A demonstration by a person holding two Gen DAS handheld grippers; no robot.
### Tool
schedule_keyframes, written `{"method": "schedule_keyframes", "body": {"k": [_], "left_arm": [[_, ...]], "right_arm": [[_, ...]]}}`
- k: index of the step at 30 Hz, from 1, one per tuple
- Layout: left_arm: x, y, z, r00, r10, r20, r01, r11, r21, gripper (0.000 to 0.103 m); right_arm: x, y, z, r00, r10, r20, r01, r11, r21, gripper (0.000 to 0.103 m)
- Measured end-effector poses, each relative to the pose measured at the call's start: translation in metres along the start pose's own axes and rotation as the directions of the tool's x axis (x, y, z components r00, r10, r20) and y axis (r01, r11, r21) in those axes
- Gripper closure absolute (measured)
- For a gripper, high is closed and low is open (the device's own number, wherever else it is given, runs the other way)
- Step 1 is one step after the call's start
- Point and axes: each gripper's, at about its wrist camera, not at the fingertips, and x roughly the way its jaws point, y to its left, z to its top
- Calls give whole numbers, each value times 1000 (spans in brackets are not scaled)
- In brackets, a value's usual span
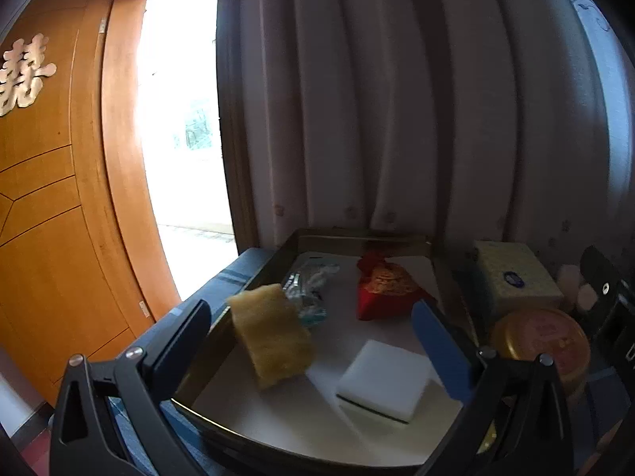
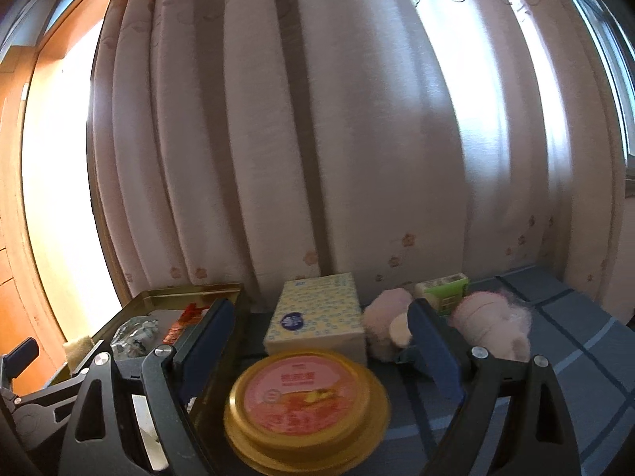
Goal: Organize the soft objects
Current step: 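Release the yellow sponge and white sponge into the tray with both tools, then move both tools past the tin toward the soft items on the cloth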
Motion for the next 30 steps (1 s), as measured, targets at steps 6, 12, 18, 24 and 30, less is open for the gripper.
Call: {"method": "schedule_keyframes", "body": {"k": [6,12,18,24,30], "left_arm": [[-7,-15,-1,999,-49,6,49,998,27,0],[-18,-35,-3,994,-105,15,104,992,71,0],[-26,-60,-5,990,-139,11,137,982,129,0],[-34,-81,-8,986,-164,4,160,969,189,0],[-40,-100,-11,981,-192,-21,191,953,234,0]], "right_arm": [[-5,-33,3,998,-62,15,62,998,19,13],[-11,-64,6,993,-117,23,116,993,36,13],[-15,-94,8,988,-155,19,154,987,45,13],[-17,-125,9,983,-182,-8,182,977,109,13],[-19,-144,11,983,-182,-25,184,969,164,13]]}}
